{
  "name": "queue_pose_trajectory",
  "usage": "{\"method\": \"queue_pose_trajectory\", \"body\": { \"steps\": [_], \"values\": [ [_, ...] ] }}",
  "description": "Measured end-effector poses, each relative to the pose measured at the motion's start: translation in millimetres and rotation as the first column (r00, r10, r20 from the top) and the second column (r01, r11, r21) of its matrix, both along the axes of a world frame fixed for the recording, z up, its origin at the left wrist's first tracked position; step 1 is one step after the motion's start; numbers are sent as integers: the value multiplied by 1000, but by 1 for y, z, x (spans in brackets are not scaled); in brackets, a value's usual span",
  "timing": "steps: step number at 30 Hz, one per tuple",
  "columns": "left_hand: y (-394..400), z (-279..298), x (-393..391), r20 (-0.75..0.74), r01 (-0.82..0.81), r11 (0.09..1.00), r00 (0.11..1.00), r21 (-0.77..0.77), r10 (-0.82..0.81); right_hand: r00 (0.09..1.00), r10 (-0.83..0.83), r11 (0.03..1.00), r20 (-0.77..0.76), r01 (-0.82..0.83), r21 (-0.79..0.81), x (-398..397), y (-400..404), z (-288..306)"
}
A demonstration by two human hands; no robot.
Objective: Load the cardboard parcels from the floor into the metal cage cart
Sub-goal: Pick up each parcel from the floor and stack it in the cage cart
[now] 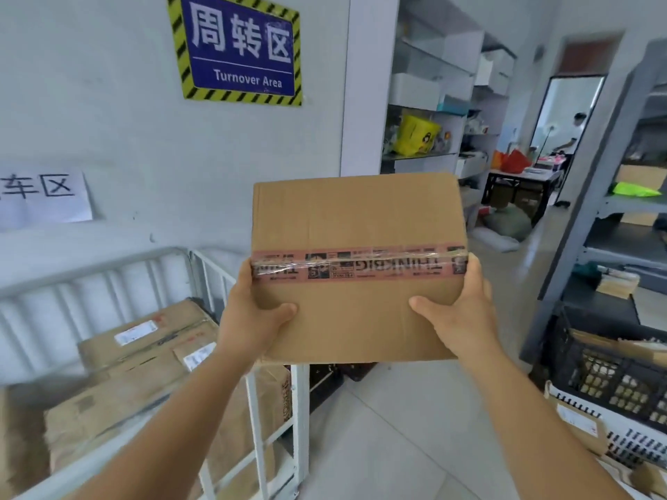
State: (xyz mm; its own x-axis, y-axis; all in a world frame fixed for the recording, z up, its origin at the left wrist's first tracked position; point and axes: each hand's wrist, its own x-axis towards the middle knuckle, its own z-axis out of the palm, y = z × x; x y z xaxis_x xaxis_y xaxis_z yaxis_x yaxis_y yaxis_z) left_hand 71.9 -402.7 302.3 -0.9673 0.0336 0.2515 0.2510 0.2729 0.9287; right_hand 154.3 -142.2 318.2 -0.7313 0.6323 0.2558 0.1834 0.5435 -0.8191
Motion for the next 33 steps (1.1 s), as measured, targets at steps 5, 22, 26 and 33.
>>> {"method": "queue_pose_trajectory", "body": {
  "steps": [5, 22, 26, 33],
  "values": [
    [-100, 21, 8, -46, -117, 993, 992, 23, 118, 995, 96, 995, -39, -95, 16, -20, -96, 24],
    [-485, 8, 90, 64, -545, 834, 832, -87, 551, 826, 560, 827, 61, -555, -88, -71, -486, -12],
    [-550, -15, 107, 148, -633, 759, 745, -150, 651, 747, 648, 761, 146, -636, -126, -81, -559, -41],
    [-630, -68, 119, 292, -698, 652, 584, -294, 757, 560, 781, 624, 278, -722, -299, -110, -655, -108]
  ]
}}
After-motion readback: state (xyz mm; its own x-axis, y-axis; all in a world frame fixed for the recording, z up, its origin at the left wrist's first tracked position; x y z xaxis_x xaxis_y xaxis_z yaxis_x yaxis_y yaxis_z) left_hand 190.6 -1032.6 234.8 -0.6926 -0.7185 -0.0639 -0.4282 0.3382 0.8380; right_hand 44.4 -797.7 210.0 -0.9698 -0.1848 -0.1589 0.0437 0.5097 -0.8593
